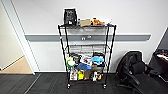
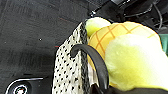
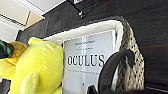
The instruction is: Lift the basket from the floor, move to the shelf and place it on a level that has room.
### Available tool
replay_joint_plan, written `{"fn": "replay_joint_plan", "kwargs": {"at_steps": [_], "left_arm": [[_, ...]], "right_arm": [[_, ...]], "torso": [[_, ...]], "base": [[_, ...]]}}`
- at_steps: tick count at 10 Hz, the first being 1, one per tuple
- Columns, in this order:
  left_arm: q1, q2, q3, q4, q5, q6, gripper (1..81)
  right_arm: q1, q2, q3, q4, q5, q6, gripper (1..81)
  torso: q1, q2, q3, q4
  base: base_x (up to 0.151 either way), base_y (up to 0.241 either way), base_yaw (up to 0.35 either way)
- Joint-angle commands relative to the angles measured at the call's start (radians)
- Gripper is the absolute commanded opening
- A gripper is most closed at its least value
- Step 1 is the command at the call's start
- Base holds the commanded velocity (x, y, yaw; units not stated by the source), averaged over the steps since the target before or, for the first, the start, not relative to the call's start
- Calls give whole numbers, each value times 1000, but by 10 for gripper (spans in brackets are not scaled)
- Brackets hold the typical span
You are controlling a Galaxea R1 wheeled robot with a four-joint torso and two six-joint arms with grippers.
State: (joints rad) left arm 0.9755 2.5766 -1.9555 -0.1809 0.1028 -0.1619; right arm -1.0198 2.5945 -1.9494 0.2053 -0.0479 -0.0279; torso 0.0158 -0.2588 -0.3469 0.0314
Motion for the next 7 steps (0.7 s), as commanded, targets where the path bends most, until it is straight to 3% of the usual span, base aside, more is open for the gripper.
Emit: {"fn": "replay_joint_plan", "kwargs": {"at_steps": [1, 7], "left_arm": [[-114, -13, 38, 8, 20, -2, 10], [-113, -8, 38, 8, 15, -2, 10]], "right_arm": [[102, -11, 27, 11, -24, -6, 10], [89, -8, 17, 11, -24, -6, 10]], "torso": [[0, 0, 0, 0], [-3, -1, 1, 0]], "base": [[69, 0, 0], [105, 0, 0]]}}
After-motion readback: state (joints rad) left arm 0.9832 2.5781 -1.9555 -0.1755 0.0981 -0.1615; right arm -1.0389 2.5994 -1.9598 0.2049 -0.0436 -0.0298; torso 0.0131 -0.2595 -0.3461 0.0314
